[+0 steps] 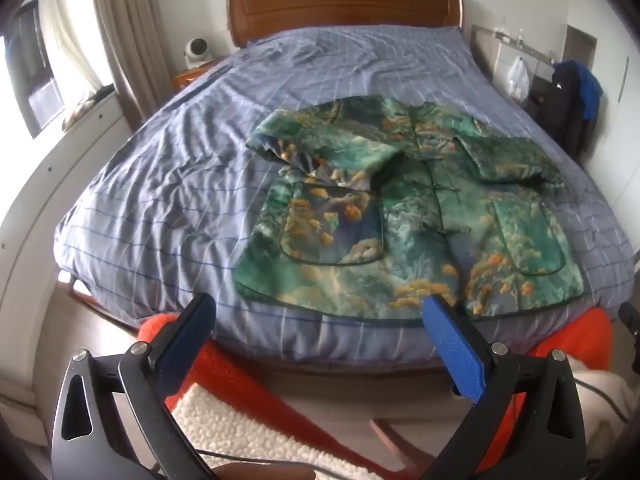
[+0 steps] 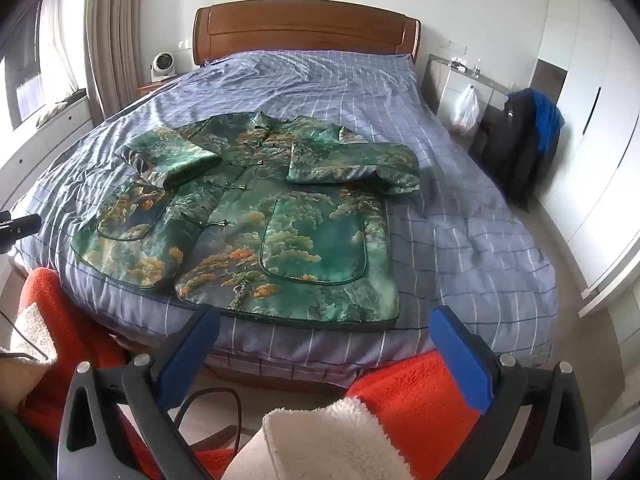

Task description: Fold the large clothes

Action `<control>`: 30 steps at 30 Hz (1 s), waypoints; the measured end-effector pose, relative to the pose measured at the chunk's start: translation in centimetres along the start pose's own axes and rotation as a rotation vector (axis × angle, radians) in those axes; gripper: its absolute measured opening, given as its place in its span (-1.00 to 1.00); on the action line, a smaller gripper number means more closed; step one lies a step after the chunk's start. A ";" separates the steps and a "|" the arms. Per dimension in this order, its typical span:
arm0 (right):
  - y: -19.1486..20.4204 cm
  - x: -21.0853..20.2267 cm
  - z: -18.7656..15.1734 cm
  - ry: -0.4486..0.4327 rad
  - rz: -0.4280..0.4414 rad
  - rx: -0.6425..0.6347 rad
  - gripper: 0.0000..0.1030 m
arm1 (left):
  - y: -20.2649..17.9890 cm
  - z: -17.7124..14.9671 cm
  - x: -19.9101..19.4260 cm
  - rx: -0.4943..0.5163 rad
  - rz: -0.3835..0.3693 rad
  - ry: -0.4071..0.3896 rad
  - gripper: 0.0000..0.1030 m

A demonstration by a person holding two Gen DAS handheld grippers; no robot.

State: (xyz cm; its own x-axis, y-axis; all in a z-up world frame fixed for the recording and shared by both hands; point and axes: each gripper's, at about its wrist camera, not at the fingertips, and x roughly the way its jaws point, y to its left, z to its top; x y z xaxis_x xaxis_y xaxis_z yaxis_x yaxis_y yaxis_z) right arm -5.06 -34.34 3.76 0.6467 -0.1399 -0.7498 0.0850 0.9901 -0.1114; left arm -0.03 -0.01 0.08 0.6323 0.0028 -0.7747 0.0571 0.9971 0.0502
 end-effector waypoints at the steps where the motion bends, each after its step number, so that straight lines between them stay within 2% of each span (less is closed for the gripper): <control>1: 0.0 0.0 0.0 0.003 0.004 0.003 0.99 | 0.0 0.0 -0.1 0.001 0.001 -0.002 0.99; 30: 0.0 0.3 0.1 0.005 0.011 0.009 0.99 | -0.6 0.0 0.4 0.011 0.006 0.008 0.99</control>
State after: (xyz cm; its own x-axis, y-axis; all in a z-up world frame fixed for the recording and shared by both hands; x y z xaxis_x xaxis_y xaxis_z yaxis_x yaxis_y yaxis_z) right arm -4.85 -34.39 3.59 0.6437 -0.1287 -0.7544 0.0843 0.9917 -0.0973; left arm 0.20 -0.57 -0.23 0.6262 0.0092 -0.7796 0.0621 0.9962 0.0617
